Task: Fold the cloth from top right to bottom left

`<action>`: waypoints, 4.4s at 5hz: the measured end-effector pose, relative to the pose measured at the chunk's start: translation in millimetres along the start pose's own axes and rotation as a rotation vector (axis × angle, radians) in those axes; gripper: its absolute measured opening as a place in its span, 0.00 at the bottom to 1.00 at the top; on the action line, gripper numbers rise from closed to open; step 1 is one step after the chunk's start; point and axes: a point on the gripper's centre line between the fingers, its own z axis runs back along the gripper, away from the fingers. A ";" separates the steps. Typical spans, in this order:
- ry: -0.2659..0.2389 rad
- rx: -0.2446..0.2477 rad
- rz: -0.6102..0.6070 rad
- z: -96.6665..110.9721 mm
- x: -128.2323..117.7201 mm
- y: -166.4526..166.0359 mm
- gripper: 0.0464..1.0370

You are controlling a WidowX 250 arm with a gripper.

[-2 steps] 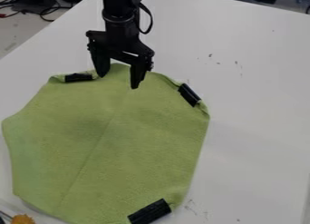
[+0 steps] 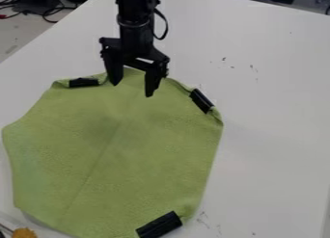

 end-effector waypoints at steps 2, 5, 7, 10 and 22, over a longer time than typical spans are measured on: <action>-0.049 -0.024 -0.042 0.7 35.2 -31.3 0.96; -0.086 0.039 0.194 3.0 50.0 -66.5 0.96; -0.083 0.046 0.442 -14.1 63.7 -79.3 0.96; -0.020 -0.046 0.515 -44.2 56.9 -92.7 0.94; -0.196 -0.057 0.641 15.7 -68.6 62.1 0.03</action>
